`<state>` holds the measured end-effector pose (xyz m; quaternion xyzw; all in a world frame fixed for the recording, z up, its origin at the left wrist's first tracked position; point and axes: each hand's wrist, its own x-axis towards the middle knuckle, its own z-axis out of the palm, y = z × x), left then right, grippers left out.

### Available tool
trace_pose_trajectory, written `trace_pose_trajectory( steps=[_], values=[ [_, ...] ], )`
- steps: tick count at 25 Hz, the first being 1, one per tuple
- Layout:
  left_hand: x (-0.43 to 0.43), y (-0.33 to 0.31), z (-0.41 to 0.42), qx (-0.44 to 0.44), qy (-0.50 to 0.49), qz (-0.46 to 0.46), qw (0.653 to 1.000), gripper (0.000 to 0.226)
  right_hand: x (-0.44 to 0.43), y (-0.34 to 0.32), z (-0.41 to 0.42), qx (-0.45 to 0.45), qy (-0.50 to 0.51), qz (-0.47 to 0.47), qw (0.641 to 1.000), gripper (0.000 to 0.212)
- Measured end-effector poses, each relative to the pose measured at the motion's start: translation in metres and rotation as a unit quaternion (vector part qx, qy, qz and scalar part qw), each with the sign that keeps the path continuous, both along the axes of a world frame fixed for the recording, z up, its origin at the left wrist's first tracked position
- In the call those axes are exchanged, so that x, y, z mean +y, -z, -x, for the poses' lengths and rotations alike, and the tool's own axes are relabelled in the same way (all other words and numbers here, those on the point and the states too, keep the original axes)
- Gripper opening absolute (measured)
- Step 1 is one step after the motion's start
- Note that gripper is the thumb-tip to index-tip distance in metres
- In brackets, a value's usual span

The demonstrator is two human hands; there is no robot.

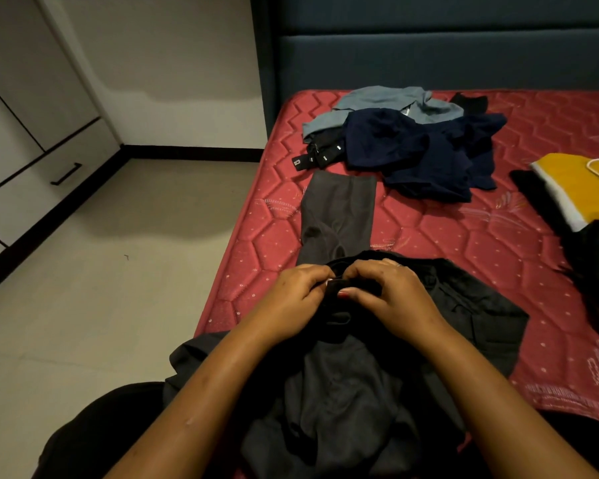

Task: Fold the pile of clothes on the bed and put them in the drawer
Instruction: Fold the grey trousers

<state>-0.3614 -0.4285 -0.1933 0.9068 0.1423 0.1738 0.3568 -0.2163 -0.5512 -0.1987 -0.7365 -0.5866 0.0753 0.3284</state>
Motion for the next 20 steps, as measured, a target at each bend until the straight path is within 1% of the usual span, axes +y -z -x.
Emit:
trace_pose_trajectory(
  steps=[3,5,9,11,13,15,17,18,20],
  values=[
    [0.003,-0.001,0.001,-0.006,0.006,0.003,1.0,0.019,-0.001,0.0,-0.004,0.035,-0.003,0.002,0.999,0.025],
    [0.003,-0.001,0.001,-0.007,0.004,-0.005,1.0,0.019,-0.001,0.0,-0.005,0.039,0.001,0.004,0.999,0.021],
    [0.002,-0.007,0.001,-0.002,0.01,-0.019,1.0,0.018,-0.002,-0.002,-0.006,0.022,0.016,0.018,0.999,0.03],
    [0.001,-0.011,0.001,-0.004,0.012,-0.008,1.0,0.024,-0.002,-0.005,-0.006,0.021,0.028,0.022,0.999,0.032],
    [0.0,-0.012,0.001,0.009,-0.003,0.011,1.0,0.031,-0.003,-0.007,-0.006,0.023,0.033,0.032,0.999,0.023],
    [0.001,-0.011,0.003,0.031,-0.023,-0.034,0.999,0.033,-0.008,-0.006,-0.012,0.031,0.03,0.065,0.997,0.014],
    [0.008,-0.01,0.008,0.039,-0.033,-0.074,0.996,0.028,-0.015,-0.008,-0.02,0.057,0.023,0.121,0.991,0.018],
    [0.012,-0.012,0.012,0.043,-0.04,-0.082,0.995,0.026,-0.017,-0.008,-0.02,0.07,0.018,0.134,0.988,0.02],
    [0.019,-0.014,0.02,0.056,-0.061,-0.123,0.989,0.022,-0.015,-0.009,-0.014,0.08,0.003,0.125,0.989,0.018]
  ],
)
